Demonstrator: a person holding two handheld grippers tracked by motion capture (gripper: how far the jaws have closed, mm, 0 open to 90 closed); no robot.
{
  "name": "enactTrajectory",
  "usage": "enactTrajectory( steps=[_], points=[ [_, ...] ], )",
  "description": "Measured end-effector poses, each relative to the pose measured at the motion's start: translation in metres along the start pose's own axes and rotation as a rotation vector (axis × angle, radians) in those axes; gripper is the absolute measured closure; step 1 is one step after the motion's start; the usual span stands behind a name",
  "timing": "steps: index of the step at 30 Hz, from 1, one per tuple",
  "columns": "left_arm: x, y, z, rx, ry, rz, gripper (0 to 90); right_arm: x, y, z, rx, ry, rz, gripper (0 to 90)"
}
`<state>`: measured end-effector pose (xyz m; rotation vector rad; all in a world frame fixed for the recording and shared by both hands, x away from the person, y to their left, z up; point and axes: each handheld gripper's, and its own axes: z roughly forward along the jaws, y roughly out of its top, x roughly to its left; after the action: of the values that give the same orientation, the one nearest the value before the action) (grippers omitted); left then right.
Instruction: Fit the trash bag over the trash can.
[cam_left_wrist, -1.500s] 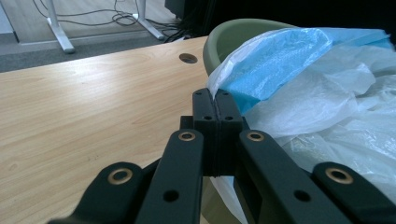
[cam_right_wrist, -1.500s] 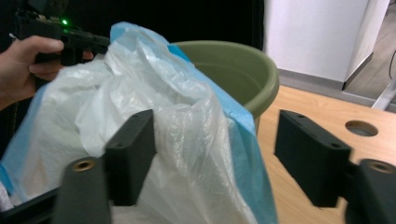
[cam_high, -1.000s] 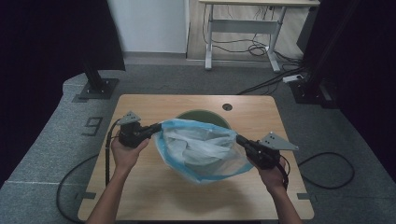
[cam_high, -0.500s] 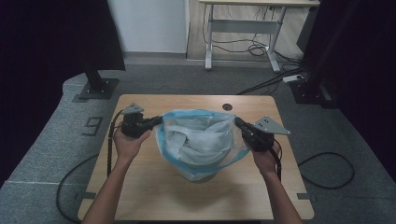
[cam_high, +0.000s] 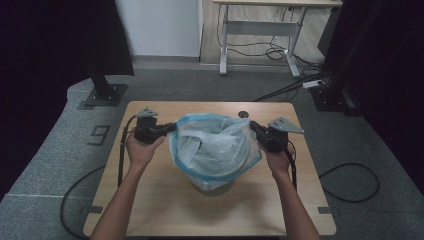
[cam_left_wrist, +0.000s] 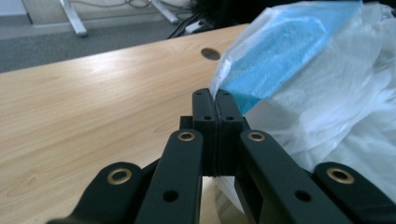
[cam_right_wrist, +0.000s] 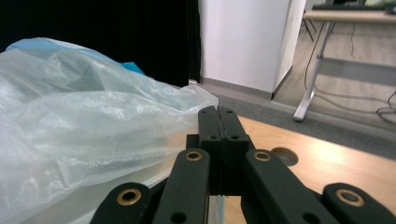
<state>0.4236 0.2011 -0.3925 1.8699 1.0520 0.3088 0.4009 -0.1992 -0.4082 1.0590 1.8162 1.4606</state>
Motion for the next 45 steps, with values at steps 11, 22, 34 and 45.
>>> enactTrajectory(
  steps=[11, 22, 34, 45],
  points=[
    [0.003, -0.005, 0.029, 0.11, 0.026, -0.02, 89.2, -0.006, -0.015, 0.023, 0.084, -0.014, 0.077, 89.0],
    [0.003, -0.024, 0.046, 0.198, -0.003, -0.048, 89.4, -0.003, -0.04, 0.033, 0.17, -0.018, 0.134, 89.1],
    [-0.003, -0.033, 0.041, 0.187, -0.011, -0.025, 89.4, -0.002, -0.054, 0.021, 0.185, -0.038, 0.171, 88.7],
    [-0.002, -0.031, 0.031, 0.156, -0.008, -0.013, 88.7, -0.012, -0.035, -0.019, 0.012, -0.081, 0.212, 54.7]
  ],
)
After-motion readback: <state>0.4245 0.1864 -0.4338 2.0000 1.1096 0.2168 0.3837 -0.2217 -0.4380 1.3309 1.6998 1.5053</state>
